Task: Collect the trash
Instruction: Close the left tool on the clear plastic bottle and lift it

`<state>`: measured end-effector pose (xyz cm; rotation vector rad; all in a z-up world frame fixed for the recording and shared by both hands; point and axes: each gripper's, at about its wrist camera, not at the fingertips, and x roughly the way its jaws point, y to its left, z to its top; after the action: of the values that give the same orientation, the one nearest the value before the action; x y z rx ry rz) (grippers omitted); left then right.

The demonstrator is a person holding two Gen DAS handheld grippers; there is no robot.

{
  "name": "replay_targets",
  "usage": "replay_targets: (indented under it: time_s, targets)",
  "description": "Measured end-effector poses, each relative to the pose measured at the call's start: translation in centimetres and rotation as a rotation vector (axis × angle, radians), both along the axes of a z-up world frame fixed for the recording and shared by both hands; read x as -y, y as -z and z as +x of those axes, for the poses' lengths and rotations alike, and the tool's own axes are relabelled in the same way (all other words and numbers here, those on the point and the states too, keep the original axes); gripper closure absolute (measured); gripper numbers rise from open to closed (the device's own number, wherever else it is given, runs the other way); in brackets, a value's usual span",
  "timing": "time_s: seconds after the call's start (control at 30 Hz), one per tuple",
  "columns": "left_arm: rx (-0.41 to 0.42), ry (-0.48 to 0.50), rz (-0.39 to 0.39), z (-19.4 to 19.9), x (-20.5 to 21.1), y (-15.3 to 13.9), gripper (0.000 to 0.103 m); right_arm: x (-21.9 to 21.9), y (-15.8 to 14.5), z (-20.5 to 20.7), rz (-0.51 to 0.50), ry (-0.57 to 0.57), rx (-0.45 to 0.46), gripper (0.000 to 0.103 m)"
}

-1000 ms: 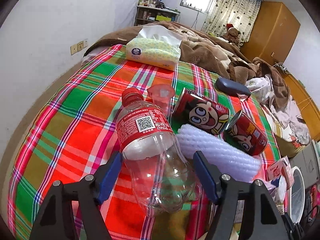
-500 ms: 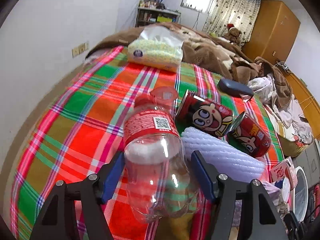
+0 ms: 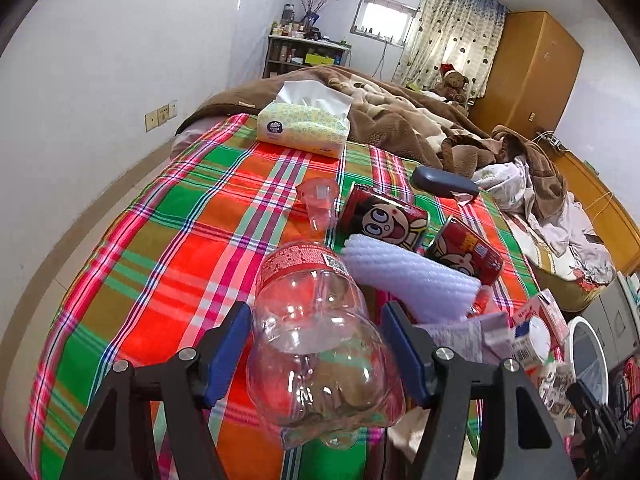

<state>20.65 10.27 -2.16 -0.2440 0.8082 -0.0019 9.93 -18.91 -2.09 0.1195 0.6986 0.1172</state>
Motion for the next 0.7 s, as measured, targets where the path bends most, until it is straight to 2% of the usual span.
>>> replay_targets:
  time_s: [0.13,0.4,0.7]
  targets:
    - [0.017,-0.001,-0.009,-1.6,0.1,-0.5,0.036,0.2,-0.4,-0.5,0.004,0.001,0.018,0.097]
    - [0.104,0.017,0.038,-4.5,1.1,-3.1,0.040,0.7,-1.4,-1.2,0.009,0.011,0.056,0.097]
    - [0.035,0.040,0.034,-6.5,1.3,-0.7,0.040,0.9,-1.2,-1.8,0.015,0.002,0.059,0.097]
